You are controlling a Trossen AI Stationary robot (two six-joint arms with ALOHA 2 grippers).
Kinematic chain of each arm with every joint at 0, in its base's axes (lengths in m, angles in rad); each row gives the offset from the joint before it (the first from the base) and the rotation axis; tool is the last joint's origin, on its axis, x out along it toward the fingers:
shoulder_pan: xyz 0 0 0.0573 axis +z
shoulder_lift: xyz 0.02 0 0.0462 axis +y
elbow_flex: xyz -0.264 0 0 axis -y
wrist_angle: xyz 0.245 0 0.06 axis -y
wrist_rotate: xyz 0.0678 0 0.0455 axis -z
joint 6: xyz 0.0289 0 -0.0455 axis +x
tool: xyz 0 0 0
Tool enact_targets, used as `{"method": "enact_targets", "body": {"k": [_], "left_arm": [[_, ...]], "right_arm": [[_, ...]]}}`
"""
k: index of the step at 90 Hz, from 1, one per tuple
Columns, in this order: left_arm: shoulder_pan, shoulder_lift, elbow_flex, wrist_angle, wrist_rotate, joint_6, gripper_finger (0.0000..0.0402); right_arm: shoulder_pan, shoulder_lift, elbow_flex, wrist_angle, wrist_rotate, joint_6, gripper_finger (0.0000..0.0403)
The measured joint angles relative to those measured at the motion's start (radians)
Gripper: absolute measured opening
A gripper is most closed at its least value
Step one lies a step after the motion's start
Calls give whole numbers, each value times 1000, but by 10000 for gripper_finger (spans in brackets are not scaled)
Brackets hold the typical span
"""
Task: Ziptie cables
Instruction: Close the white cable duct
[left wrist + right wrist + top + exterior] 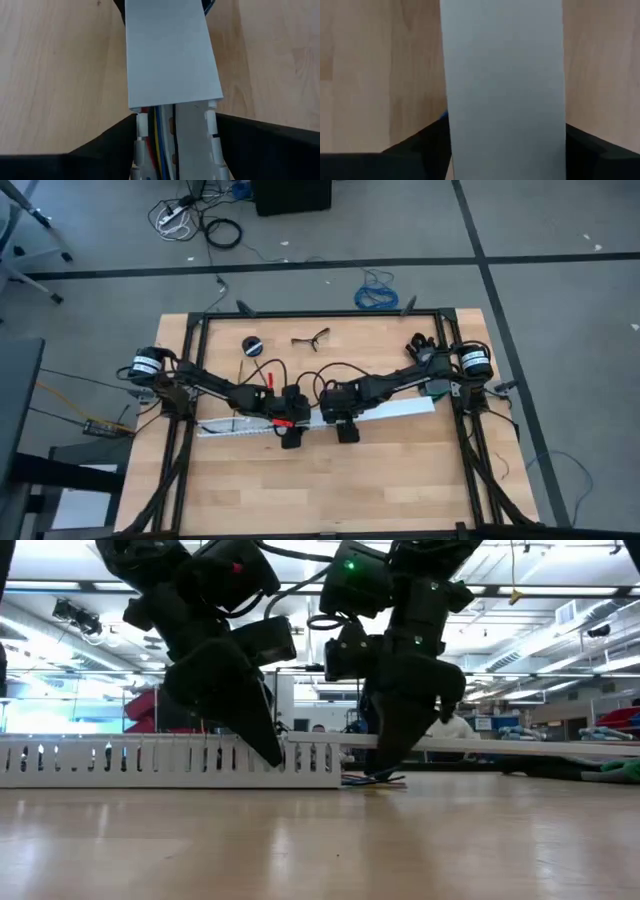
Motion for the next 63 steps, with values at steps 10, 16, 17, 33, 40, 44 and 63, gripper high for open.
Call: {"method": "enact_targets", "body": {"k": [10, 16, 17, 33, 40, 44, 63], "left_arm": [[0, 0, 0, 1, 0, 0, 234], [0, 0, 0, 2, 0, 0, 234], [0, 0, 0, 3, 0, 0, 234], [0, 0, -1, 10, 6, -1, 234], [0, 0, -1, 14, 5, -2, 234], [0, 0, -1, 19, 3, -1, 234], [0, 0, -1, 15, -2, -1, 234]], "right_arm": [[0, 0, 0, 7, 0, -4, 233], [0, 0, 0, 15, 0, -11, 219], [0, 0, -1, 17, 0, -12, 217], [-2, 0, -2, 50, -24, -26, 219], [-2, 0, -2, 72, -27, -30, 243], [-2, 0, -1, 96, -25, -30, 260], [-2, -1, 19, 67, 32, 22, 321]]}}
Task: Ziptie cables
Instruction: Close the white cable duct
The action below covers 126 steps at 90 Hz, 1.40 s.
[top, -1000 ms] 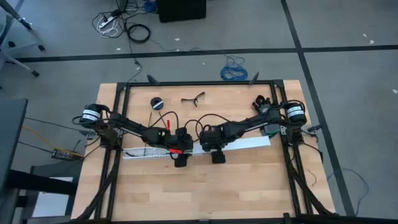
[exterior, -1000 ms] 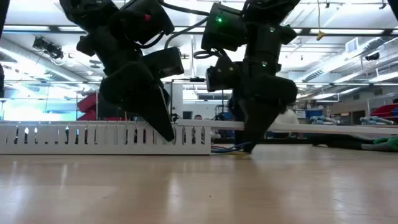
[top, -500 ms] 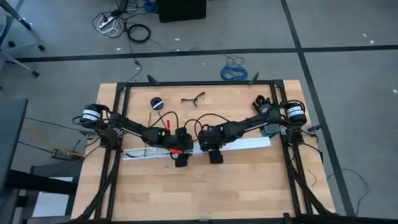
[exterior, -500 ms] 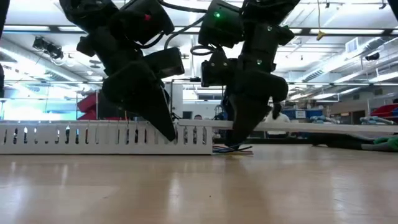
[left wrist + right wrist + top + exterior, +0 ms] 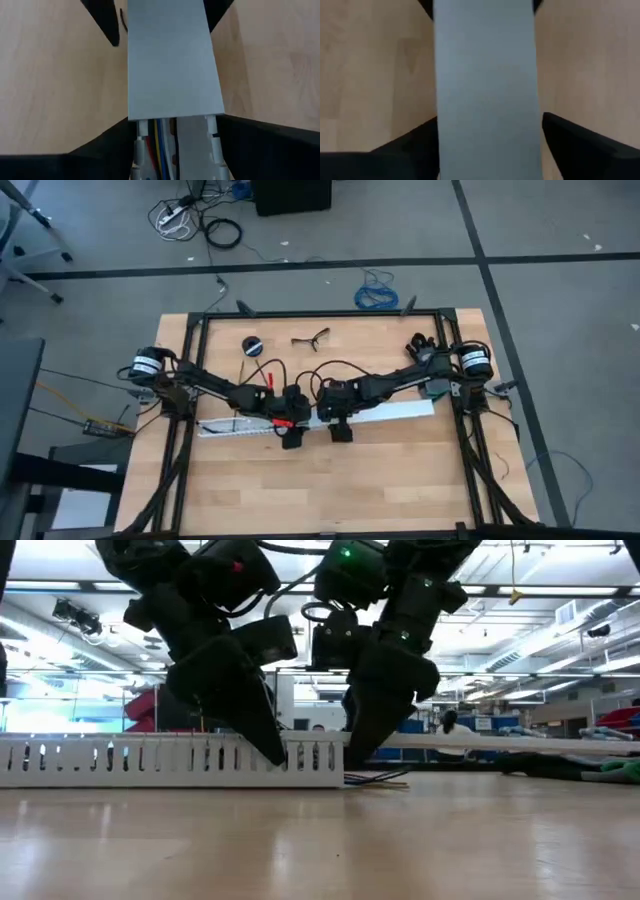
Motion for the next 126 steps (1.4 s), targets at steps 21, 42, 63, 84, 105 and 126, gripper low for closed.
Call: {"method": "enact_targets", "body": {"k": [21, 42, 63, 84, 105, 126], "left_arm": [[2, 0, 0, -16, -13, 0, 234], [2, -1, 2, -34, -15, 5, 234], [1, -4, 4, -58, -18, 36, 234], [1, -2, 3, -39, -21, 14, 234], [-1, 0, -1, 10, -5, 24, 234], [0, 0, -1, 49, -2, 1, 234]], "right_arm": [[19, 0, 83, -171, -32, 19, 355], [39, 0, 119, -281, -45, 46, 359], [64, 0, 119, -147, -18, 95, 353], [77, -5, 119, -155, 31, 106, 347], [77, -7, 119, -157, 32, 106, 346], [78, -8, 119, -163, 43, 102, 346]]}}
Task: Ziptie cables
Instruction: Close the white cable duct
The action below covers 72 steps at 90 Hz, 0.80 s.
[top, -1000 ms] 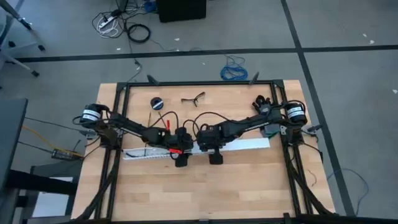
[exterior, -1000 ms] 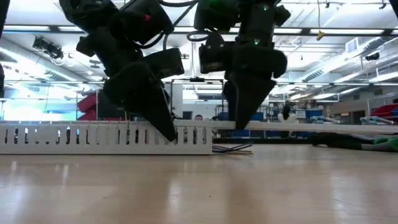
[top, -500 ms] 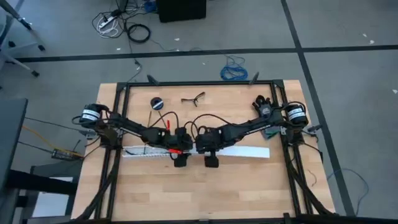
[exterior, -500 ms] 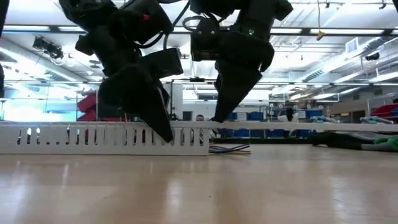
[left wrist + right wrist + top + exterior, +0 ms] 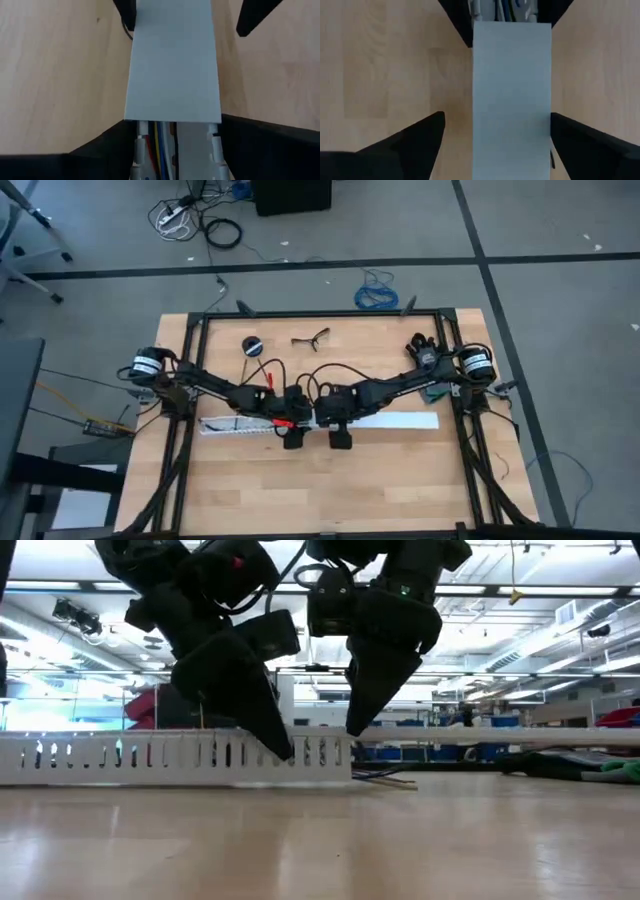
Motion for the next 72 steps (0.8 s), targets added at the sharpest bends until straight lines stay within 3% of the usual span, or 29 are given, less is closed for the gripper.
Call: {"method": "enact_targets", "body": {"k": [29, 58, 72], "left_arm": [[0, 0, 2, 61, -10, -47, 238], [-1, 0, 3, 54, -7, 6, 306], [-2, -20, 31, -56, -5, 63, 326]], "right_arm": [[0, 0, 0, -6, 16, -33, 346], [-6, 0, 0, -10, 21, -49, 346], [-6, 0, 0, -11, 41, -55, 346]]}}
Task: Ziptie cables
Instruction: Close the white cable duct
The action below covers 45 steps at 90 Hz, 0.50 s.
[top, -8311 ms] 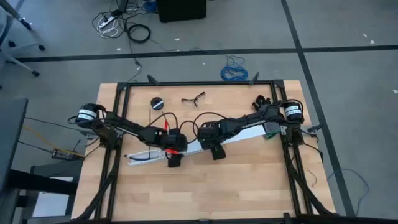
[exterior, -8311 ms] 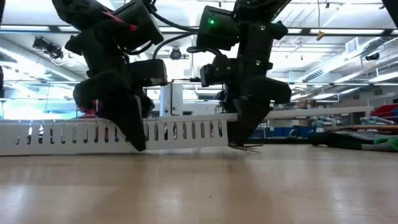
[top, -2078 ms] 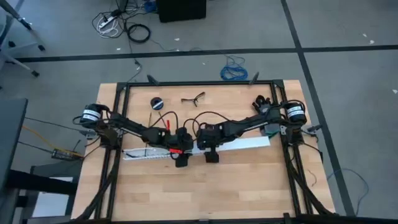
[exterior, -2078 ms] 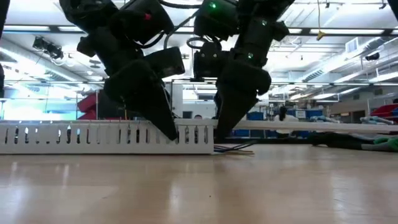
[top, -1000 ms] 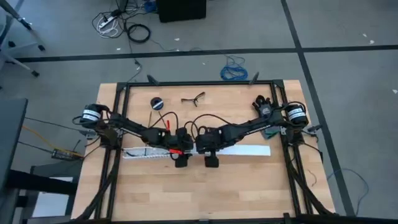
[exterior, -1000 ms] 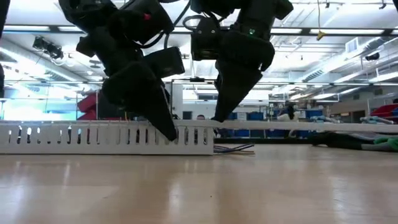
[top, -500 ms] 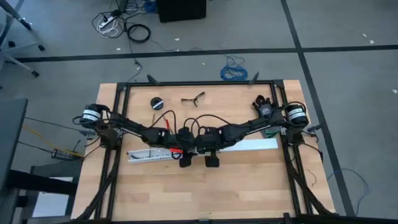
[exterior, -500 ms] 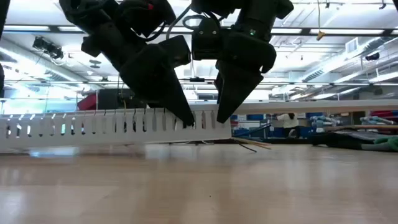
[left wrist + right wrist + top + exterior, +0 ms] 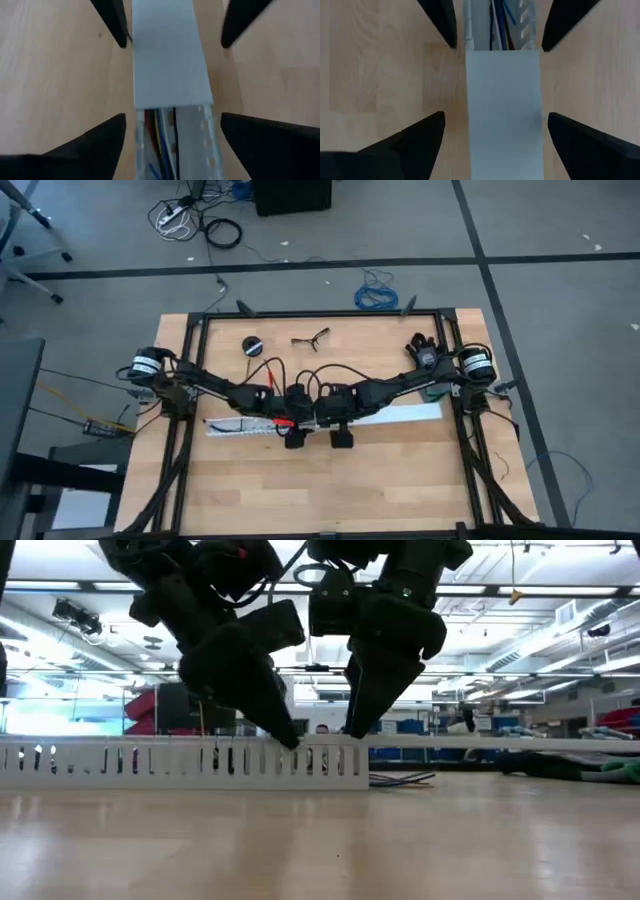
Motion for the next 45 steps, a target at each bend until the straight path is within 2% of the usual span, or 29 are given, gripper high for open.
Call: {"method": "enact_targets", "body": {"k": [13, 30, 45], "left_arm": [[0, -72, 3, -92, -20, 17, 330], [10, -187, -4, -311, -147, 45, 330], [39, -235, -80, -328, -120, 45, 330]], "right_arm": [[2, 0, 0, 2, 7, -1, 346], [21, 0, 7, 6, 16, 4, 346], [48, -1, 82, 14, 43, -5, 346]]}}
